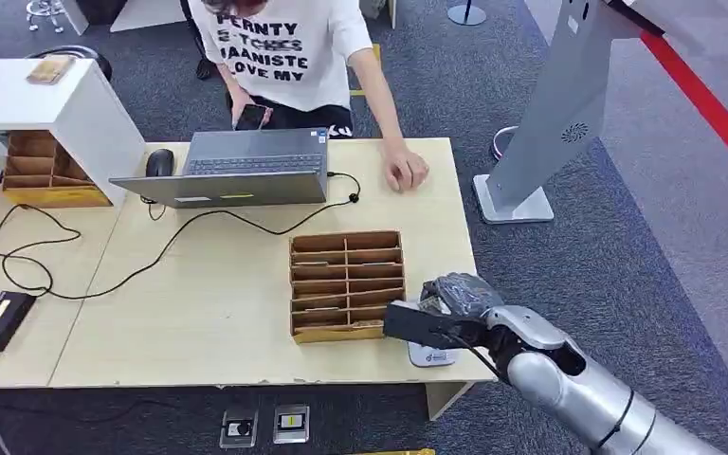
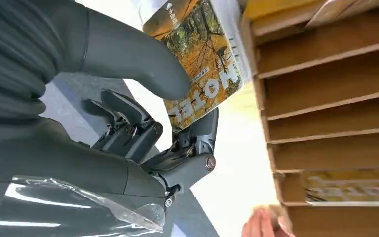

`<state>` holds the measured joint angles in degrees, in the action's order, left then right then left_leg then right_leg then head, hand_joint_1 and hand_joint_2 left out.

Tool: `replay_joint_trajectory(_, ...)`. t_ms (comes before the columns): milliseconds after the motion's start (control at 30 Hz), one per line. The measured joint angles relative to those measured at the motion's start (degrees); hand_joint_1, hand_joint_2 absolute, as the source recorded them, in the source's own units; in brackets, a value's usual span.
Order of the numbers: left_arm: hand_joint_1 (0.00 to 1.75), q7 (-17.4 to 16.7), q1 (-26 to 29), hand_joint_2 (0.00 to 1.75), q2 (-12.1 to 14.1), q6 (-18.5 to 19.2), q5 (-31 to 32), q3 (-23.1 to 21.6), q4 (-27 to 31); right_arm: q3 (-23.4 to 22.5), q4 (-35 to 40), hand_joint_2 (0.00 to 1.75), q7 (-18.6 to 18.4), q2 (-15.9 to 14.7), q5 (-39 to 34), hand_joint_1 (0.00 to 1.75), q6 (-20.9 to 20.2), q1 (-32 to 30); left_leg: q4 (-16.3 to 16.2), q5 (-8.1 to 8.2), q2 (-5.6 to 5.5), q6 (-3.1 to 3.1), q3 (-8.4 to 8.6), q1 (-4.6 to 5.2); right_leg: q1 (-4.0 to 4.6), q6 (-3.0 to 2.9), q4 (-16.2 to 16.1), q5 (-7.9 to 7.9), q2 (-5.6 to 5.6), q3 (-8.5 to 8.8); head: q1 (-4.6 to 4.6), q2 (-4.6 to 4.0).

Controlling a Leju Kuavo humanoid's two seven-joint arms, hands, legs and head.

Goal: Pass the card to the sensor for recognition and then transmit it.

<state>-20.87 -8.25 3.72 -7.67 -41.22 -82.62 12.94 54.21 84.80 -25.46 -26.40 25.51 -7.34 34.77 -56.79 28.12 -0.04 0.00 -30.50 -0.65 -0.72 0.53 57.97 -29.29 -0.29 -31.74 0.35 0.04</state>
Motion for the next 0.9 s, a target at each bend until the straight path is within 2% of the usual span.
replay_joint_trajectory(233, 0.0, 0.0, 0.0, 0.0, 0.0, 0.0, 0.0, 0.9, 0.0, 1.5, -6.6, 1.75, 0.7, 1.3, -0.4, 1.75, 0.3, 1.3, 0.0, 0.0, -0.01, 0.0, -0.01, 0.0, 0.0, 0.0, 0.0, 0.0, -0.01, -0.01, -0.02, 0.0)
replay_joint_trajectory(900, 0.0, 0.0, 0.2, 0.0, 0.0, -0.3, -0.3, 1.3, 0.0, 3.3, -15.7, 1.75, 2.7, 3.5, -1.2, 1.75, 0.6, 3.4, 0.0, -0.01, -0.01, 0.01, 0.0, 0.0, 0.0, 0.0, 0.0, 0.0, -0.01, 0.0, -0.02, -0.02)
